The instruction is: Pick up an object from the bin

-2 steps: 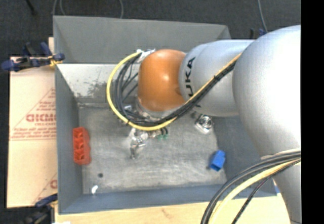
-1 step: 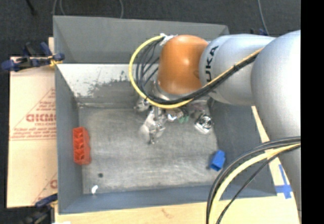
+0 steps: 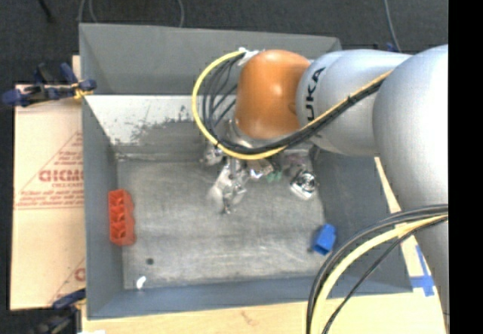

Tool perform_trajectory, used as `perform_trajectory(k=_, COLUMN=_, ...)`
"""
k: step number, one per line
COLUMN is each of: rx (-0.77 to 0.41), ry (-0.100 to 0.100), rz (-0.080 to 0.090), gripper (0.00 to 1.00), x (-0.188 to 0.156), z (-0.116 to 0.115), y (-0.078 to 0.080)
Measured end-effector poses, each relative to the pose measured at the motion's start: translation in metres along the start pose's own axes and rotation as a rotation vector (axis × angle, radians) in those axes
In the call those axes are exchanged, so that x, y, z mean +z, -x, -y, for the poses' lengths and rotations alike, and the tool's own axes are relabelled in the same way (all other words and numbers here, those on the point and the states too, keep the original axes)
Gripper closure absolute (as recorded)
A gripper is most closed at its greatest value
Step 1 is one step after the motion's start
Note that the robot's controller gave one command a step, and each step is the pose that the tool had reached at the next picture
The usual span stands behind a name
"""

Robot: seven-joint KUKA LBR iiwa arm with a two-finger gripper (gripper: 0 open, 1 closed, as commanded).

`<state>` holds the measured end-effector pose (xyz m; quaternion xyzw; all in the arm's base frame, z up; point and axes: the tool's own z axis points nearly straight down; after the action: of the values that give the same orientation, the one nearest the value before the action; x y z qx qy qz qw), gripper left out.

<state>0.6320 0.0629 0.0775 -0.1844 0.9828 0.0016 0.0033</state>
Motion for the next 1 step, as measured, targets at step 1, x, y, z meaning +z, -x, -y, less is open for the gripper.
perform_trajectory(k=1, rx=0.005, ry=-0.001, rz=0.001, gripper=0.0, x=-0.0009, z=0.0004, y=0.0013)
